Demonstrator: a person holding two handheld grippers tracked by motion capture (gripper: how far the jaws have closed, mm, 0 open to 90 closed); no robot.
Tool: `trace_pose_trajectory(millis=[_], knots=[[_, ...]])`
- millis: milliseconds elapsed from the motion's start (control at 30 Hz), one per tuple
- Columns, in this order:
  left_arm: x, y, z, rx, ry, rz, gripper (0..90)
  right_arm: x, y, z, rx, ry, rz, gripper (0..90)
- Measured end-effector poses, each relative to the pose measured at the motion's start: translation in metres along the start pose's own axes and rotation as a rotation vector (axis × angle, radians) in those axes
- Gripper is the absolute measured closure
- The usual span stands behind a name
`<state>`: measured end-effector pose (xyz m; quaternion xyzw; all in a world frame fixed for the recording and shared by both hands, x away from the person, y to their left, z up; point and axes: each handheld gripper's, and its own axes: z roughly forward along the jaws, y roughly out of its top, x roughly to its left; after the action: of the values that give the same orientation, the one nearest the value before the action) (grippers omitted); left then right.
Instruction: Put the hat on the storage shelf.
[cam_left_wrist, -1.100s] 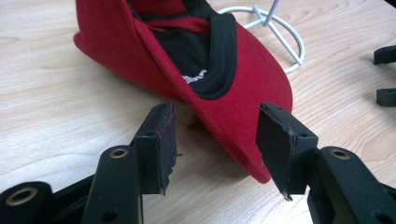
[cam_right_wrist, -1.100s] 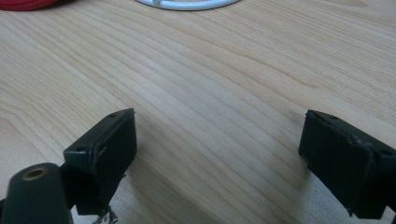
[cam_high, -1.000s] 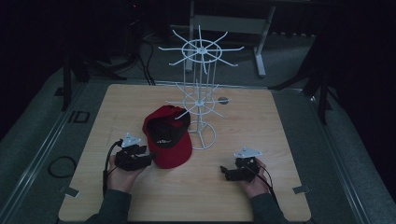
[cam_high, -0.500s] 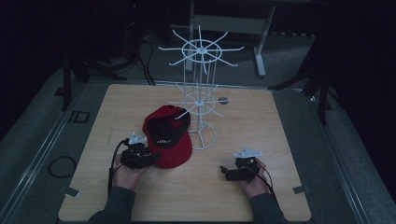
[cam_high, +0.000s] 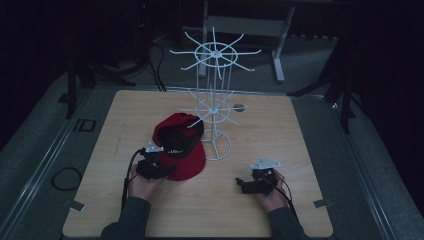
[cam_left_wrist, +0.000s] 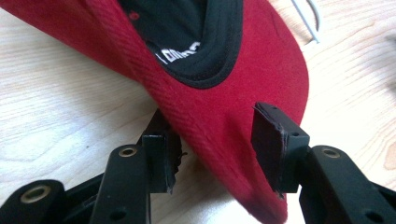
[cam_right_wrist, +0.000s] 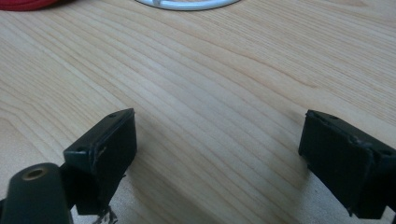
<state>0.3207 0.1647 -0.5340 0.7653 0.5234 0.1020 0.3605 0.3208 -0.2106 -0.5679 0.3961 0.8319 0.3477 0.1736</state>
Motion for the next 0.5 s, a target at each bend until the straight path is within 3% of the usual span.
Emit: trace_pose_trajectory(millis=[367, 500], knots=[[0.0010, -0.0006, 0.0074, -0.003, -0.017, -0.011, 58.7, 0.0000, 0.0000, 0.0000, 0.000, 0.000, 0.000, 11.2], [-0.0001, -0.0008, 0.0060, -0.029, -0.015, -0.013, 61.8, 0.0000, 0.0000, 0.0000, 0.000, 0.000, 0.000, 11.2]])
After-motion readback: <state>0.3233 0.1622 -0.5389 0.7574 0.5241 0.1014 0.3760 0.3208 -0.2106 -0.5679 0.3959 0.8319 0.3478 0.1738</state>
